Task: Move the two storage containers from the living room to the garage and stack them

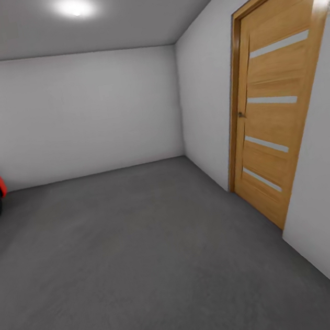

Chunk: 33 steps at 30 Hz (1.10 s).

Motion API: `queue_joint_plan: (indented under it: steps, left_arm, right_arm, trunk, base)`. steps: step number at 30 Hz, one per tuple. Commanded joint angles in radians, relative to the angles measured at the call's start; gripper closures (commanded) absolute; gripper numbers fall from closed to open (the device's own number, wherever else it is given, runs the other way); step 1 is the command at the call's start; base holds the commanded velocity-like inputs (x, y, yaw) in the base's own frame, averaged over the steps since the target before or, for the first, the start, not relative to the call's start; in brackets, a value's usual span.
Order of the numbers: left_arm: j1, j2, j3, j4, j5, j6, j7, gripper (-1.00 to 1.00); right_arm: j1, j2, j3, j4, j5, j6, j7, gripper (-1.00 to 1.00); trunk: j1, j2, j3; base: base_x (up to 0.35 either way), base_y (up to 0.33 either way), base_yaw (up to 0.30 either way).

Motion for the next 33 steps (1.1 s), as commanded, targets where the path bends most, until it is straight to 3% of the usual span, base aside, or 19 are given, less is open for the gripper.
queue_joint_plan:
  steps: [1,33]
  left_arm:
    - [0.0,0.0,0.001,0.0,0.002,-0.003,0.0,-1.0]
    - [0.0,0.0,0.001,0.0,0.004,-0.001,0.0,-1.0]
  right_arm:
    - [-0.001,0.0,0.0,0.002,0.005,-0.005,0.0,-1.0]
    - [-0.001,0.0,-0.001,0.002,0.005,-0.005,0.0,-1.0]
  trunk:
    - [0.001,0.0,-0.001]
    - [0.001,0.0,-0.001]
  base:
    - [0.312,0.181,-0.243]
    - [0.294,0.225,-0.243]
